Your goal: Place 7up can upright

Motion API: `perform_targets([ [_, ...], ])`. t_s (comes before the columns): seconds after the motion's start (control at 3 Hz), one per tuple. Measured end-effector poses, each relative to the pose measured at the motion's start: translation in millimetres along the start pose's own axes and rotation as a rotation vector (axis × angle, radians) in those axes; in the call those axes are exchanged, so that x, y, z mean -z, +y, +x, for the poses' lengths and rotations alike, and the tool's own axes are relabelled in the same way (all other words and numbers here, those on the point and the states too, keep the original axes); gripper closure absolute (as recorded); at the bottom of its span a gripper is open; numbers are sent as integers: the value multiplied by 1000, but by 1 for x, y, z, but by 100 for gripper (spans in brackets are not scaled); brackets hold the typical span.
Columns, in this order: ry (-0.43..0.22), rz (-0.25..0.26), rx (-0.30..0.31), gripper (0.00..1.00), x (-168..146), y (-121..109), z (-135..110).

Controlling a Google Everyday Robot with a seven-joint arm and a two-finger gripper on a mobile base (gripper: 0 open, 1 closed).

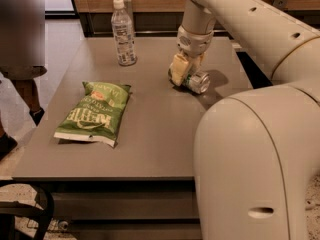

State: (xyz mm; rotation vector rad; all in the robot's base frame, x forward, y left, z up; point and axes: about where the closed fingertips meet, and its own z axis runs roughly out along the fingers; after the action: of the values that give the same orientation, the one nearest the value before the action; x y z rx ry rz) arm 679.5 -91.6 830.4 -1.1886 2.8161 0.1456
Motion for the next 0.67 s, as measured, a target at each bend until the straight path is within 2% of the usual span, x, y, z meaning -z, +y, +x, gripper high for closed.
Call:
perform_targets([
  [0.33,-9,4,1,85,-3,-1,-4],
  [0.67,-13,5,1,100,-4,-2,-6],
])
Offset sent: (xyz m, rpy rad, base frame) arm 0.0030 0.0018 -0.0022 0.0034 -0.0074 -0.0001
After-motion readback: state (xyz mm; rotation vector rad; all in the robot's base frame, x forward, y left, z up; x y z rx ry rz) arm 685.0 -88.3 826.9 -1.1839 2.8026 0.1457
